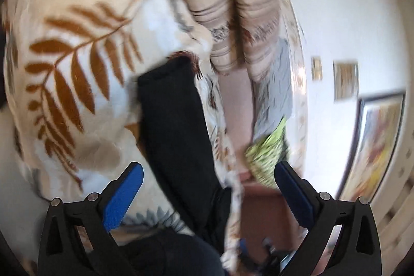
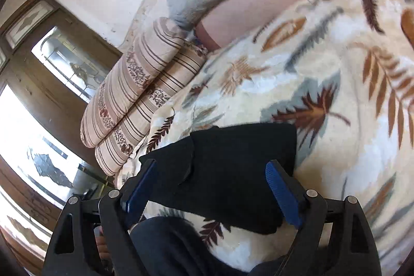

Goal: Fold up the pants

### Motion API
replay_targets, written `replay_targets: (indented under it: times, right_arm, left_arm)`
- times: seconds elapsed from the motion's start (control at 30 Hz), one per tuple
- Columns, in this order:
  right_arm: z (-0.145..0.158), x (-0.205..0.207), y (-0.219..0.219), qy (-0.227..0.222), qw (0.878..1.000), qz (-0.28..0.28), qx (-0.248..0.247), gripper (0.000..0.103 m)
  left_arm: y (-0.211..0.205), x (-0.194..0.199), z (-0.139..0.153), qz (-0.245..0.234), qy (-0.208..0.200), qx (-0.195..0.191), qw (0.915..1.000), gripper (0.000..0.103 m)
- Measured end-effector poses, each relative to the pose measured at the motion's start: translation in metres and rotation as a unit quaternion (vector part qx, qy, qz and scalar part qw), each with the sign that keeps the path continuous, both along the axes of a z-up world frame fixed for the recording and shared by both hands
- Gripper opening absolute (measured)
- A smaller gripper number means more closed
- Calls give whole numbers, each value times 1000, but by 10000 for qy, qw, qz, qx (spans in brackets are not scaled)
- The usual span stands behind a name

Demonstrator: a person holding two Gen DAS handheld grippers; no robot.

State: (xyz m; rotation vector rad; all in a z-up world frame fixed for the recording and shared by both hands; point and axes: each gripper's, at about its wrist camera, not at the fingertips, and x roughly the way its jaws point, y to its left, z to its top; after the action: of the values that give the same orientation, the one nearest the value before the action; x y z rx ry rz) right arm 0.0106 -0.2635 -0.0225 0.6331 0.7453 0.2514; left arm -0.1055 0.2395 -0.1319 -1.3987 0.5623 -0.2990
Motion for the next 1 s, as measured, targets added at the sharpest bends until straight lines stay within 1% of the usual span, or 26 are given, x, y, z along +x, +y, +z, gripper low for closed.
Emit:
replay_targets:
  times: [0.03, 0.07, 0.13, 0.2, 0.33, 0.4, 0.47, 0.5, 0.53, 0.57, 0.6, 0.63, 0.67, 0.73, 0.8, 0.87, 0.9, 0.97, 1.0]
  right_arm:
    - [-2, 2, 1, 51, 10000, 56, 36, 87]
    - [-3, 2, 0, 86, 9999, 63, 74, 87]
    - [-3, -2, -5, 28, 9998, -6, 190, 87]
    - [-4, -6, -9, 6, 9995, -67, 319, 87]
    - [-3, -9, -17, 63, 9989, -184, 437, 87]
    - [-4, -9, -17, 81, 9989, -181, 431, 87]
    - [-4, -7, -15, 118, 9990, -145, 415, 87]
    - [-4, -6, -15, 143, 9990, -119, 414, 87]
    - [-4, -6, -14, 154, 9990, -116, 402, 87]
    - [-4, -6, -14, 152, 9990, -121, 394, 87]
    - [-4, -7, -14, 145, 9990, -113, 409, 87]
    - [-4, -7, -14, 140, 9989, -106, 425, 87]
    - [-5, -7, -14, 142, 9989, -116, 440, 87]
    - [-6, -7, -16, 141, 9986, -121, 492, 87]
    - [-7, -8, -17, 131, 9984, -133, 535, 87]
    - [-8, -8, -19, 129, 9981, -140, 579, 87]
    - [-8, -9, -19, 127, 9981, -149, 589, 87]
    - [-7, -10, -20, 103, 9980, -171, 607, 87]
    - [-7, -11, -21, 84, 9978, -190, 628, 87]
  left_arm:
    - [0, 4, -5, 20, 24, -22, 10000, 102]
    - [2, 8, -10, 70, 68, 36, 9999, 102]
    - [2, 15, -18, 11, 9, -8, 10000, 102]
    - [-7, 21, -25, -44, -42, -94, 9999, 102]
    - [-10, 30, -25, -32, -155, -22, 9999, 102]
    - [-10, 44, -29, 35, -141, -46, 9999, 102]
    - [-10, 45, -29, 71, -177, -129, 9997, 102]
    - [-10, 42, -28, 90, -232, -169, 9995, 95]
    - [-11, 42, -28, 77, -251, -186, 9995, 74]
    - [-13, 44, -28, 42, -245, -207, 9995, 62]
    - [-14, 44, -28, 20, -201, -216, 9996, 45]
    - [-13, 44, -28, 53, -140, -195, 9997, 34]
    - [-13, 44, -27, 83, -102, -171, 9998, 32]
    - [-13, 45, -26, 111, -56, -105, 9999, 23]
    - [-12, 46, -24, 89, -60, -5, 9999, 21]
    - [-11, 45, -21, 113, -16, 202, 9997, 16]
    - [-11, 43, -18, 111, -8, 355, 9993, 13]
    - [-17, 41, -5, 109, 4, 873, 9961, 11]
    - [-21, 39, 5, 83, 7, 1264, 9920, 10]
